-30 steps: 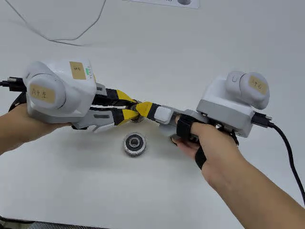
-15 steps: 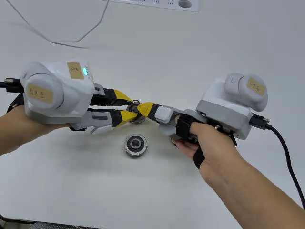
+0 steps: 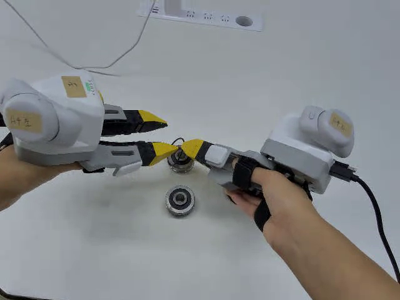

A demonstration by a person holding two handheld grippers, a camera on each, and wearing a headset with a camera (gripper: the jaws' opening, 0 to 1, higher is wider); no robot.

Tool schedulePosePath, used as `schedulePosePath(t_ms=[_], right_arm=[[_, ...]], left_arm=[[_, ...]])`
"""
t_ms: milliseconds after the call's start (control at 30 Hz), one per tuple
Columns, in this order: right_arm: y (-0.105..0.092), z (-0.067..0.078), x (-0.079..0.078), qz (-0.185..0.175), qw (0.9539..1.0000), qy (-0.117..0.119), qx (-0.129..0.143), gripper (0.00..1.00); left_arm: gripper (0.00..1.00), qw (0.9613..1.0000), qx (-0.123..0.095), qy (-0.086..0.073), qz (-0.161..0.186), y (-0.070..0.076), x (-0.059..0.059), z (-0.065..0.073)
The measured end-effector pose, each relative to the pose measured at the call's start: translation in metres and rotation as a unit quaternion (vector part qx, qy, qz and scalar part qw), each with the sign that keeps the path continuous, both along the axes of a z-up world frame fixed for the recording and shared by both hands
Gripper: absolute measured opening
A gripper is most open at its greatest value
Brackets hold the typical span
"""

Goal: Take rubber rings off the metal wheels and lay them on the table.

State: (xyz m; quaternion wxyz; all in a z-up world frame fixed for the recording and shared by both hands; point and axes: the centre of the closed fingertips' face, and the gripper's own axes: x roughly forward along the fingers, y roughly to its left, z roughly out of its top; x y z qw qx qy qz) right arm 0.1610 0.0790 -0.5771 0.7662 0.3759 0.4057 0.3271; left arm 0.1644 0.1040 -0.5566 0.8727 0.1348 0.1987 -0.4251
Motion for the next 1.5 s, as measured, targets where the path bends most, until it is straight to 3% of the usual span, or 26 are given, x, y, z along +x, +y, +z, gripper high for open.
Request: schedulePosePath(t_ms=[300,500,867,1133,1400,1500], right_arm=[[-0.025,0.019,0.005,-0.022,0.9995,-0.021,0.000,0.01],[-0.048,0.020,0.001,-0.039,0.9990,-0.021,-0.007,0.01],[-0.079,0.004,-0.023,-0.066,0.9976,0.007,-0.021,0.01],[-0.092,-0.005,-0.031,-0.073,0.9965,0.019,-0.036,0.01],[-0.105,-0.019,-0.036,-0.079,0.9940,0.029,-0.070,0.02],[-0.109,-0.023,-0.036,-0.079,0.9926,0.020,-0.089,0.02]], left_arm=[[0.37,0.9997,-0.011,-0.011,0.016,0.005,-0.010,0.016],[0.43,0.9992,-0.023,-0.014,0.029,0.009,-0.017,0.025],[0.48,0.9980,-0.041,-0.012,0.045,0.014,-0.028,0.033],[0.49,0.9976,-0.048,-0.013,0.047,0.014,-0.035,0.037],[0.49,0.9973,-0.052,-0.012,0.051,0.014,-0.038,0.039],[0.49,0.9972,-0.053,-0.011,0.051,0.013,-0.041,0.039]])
